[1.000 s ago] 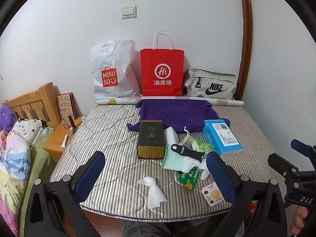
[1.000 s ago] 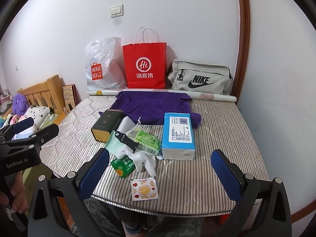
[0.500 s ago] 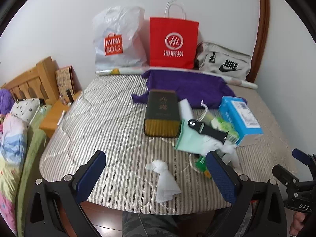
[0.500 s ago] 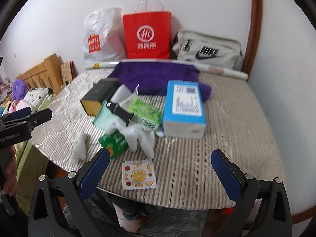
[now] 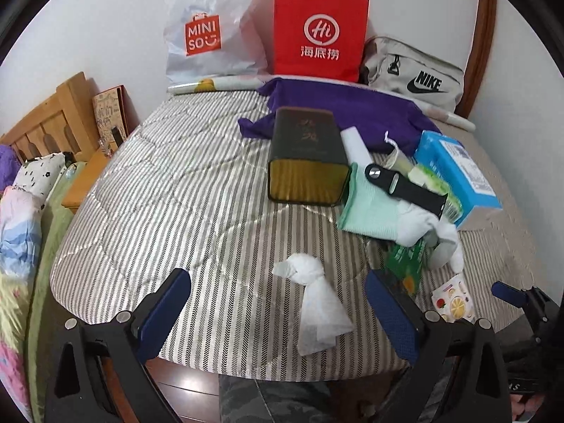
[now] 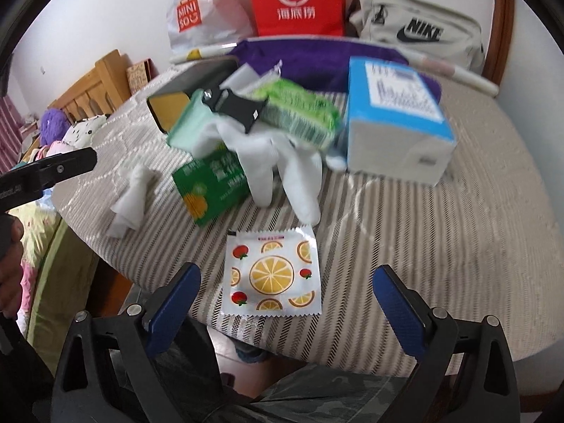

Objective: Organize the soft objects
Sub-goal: 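Grasp the orange-slice sachet with the right tool while the left tool grasps the white tissue knot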

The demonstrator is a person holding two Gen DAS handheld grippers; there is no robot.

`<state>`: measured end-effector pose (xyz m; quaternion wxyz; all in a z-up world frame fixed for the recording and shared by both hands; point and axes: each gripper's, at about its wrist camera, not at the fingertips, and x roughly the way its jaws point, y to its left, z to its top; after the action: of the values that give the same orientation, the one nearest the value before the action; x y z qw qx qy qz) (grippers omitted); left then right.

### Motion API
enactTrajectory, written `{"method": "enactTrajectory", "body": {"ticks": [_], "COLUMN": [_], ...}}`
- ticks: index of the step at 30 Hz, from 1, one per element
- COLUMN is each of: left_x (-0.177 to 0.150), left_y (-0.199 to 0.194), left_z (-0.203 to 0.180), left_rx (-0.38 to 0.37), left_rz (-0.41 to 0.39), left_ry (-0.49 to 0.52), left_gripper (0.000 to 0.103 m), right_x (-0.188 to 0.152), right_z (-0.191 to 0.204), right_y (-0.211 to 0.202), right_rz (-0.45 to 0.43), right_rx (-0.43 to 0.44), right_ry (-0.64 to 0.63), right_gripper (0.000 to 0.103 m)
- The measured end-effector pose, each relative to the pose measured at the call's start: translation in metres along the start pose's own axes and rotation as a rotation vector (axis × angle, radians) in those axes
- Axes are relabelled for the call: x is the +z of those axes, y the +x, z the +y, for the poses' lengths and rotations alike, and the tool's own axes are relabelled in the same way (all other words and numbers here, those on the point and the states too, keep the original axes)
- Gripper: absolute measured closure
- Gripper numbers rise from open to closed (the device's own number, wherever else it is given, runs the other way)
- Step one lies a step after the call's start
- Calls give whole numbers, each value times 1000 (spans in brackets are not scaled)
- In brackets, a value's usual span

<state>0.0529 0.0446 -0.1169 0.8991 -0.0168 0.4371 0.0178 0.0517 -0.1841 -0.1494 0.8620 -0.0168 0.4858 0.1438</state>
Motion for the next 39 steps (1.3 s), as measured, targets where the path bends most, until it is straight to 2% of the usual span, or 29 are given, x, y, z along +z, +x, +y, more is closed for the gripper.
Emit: {"method": "enactTrajectory", "body": {"ticks": [5,9,11,13,17,18,19,21,27,29,33,39], "left_x": [-5,-5,-5,-5,-6,-7,-7,-7,-10,-12,-16,-17], "left_y": [19,27,31,34,39,41,41,42,41,42,46,68], "left_z": [2,4,5,5,4,4,5,5,4,4,1,-8], "left_rx": [-9,-15,-12,-13,-14,-14,-16,-19,-41,-59,-82,-35], "left_rz": [46,68,73,79,94,97,99,101,103,105,106,116], "left_ry": [-4,-12,-14,-18,-16,-17,-18,-18,-5,-1,14,39], "left_gripper": [4,4,4,4,4,4,4,4,4,4,4,5], "right_x": [-1,-5,-5,-7,-10,-11,-10,-8,-6,-6,-4,-4], "right_z": [-2,7,12,15,13,13,12,8,1,-2,-6,-12], "right_y": [19,23,25,23,18,17,16,16,14,14,14,11], "right_rz": [30,9,-4,-30,-61,-69,-74,-70,-76,-82,-79,-81], "right_rx": [1,-29,-53,-42,-39,-37,-43,-38,-31,-34,-28,-24], "right_ry": [6,-51,-87,-107,-115,-114,-110,-99,-99,-89,-82,-79], "right_gripper": [5,5,8,20,30,40,46,48,63,83,88,90]}}
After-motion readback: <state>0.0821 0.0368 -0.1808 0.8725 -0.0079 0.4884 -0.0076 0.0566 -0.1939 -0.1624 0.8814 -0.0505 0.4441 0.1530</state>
